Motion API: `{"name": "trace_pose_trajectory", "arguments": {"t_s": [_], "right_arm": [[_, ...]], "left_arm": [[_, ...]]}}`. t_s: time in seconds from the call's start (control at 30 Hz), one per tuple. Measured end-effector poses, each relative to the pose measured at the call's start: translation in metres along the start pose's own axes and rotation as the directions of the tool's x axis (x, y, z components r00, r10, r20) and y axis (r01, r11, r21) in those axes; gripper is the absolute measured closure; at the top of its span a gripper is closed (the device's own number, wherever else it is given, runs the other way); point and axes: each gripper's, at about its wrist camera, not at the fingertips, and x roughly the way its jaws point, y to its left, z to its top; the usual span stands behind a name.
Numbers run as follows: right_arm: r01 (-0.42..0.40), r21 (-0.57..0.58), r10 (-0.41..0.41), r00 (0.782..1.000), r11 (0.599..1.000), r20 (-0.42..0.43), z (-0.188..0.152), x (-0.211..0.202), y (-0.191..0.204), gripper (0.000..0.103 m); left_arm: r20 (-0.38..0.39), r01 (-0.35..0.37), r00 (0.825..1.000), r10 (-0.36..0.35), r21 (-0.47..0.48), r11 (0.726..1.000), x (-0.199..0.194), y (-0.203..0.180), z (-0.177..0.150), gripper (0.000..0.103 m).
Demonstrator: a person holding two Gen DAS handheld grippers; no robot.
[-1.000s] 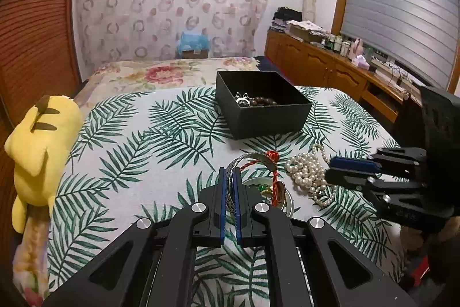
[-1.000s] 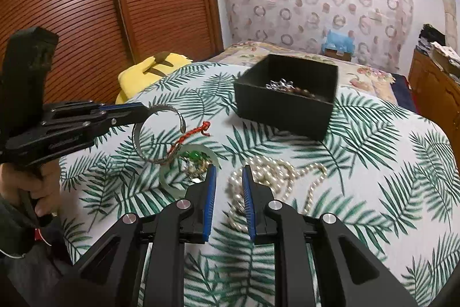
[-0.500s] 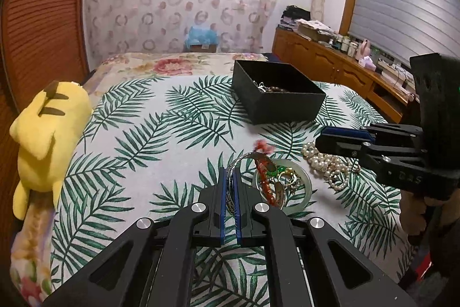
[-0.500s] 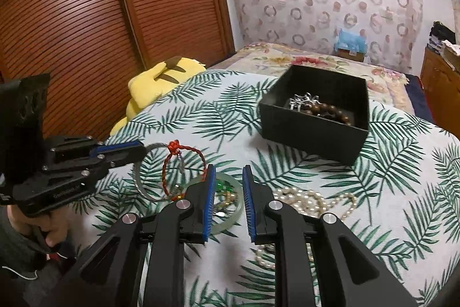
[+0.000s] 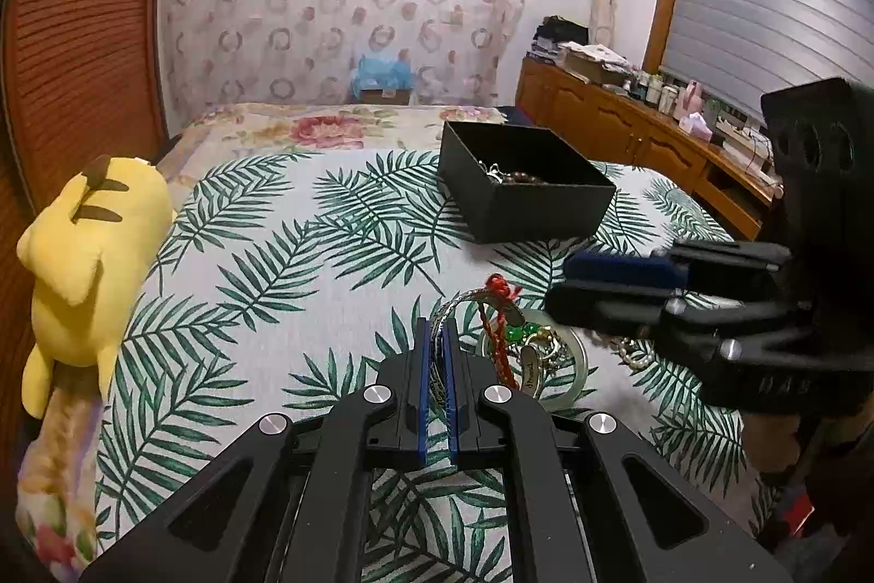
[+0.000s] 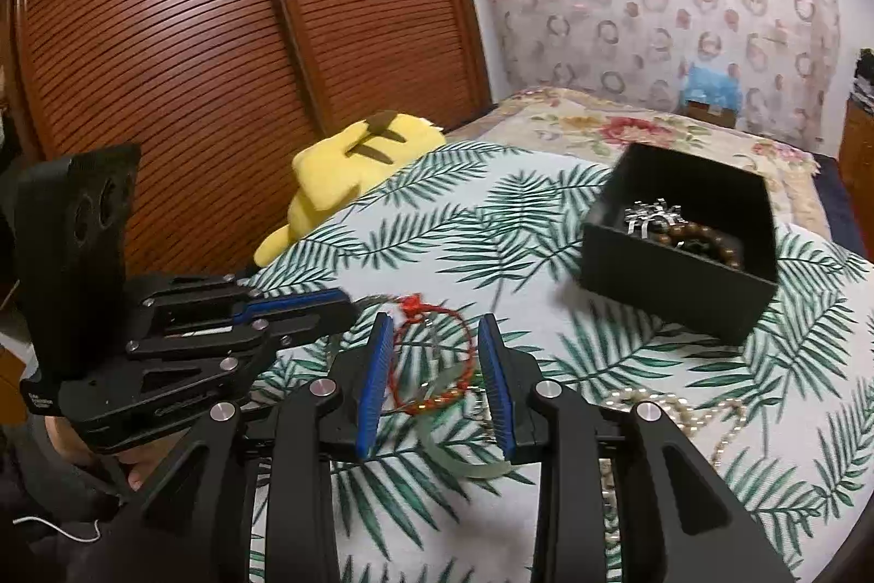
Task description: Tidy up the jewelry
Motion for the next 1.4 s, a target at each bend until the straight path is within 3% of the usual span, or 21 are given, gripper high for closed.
{"name": "trace_pose_trajectory", "arguments": {"t_s": [0.4,0.47,0.6,1.4], "right_arm": [[0.000,0.016,0.000,1.000,1.000,-0.028,0.004,0.010,0.000,0.069],[-0.004,0.019,0.004,0.999,1.000,-0.035,0.003,0.011,-0.002,0.085],[-0.001,0.011,0.001,0.999,1.000,-0.040,0.000,0.010,-0.003,0.095],[0.136,0.041,-0.139,0.987,0.990,0.080,0.033,-0.038,-0.054,0.097]], "left_arm": [[0.004,0.010,1.000,-0.010,0.015,1.000,-0.001,-0.005,0.003,0.100],[0.003,0.009,1.000,-0.009,0.016,1.000,-0.001,-0.006,0.003,0.100],[0.003,0.006,1.000,-0.006,0.012,1.000,-0.001,-0.005,0.002,0.099],[0.048,0.028,0.998,-0.031,0.045,0.999,0.002,-0.010,0.028,0.099]]}}
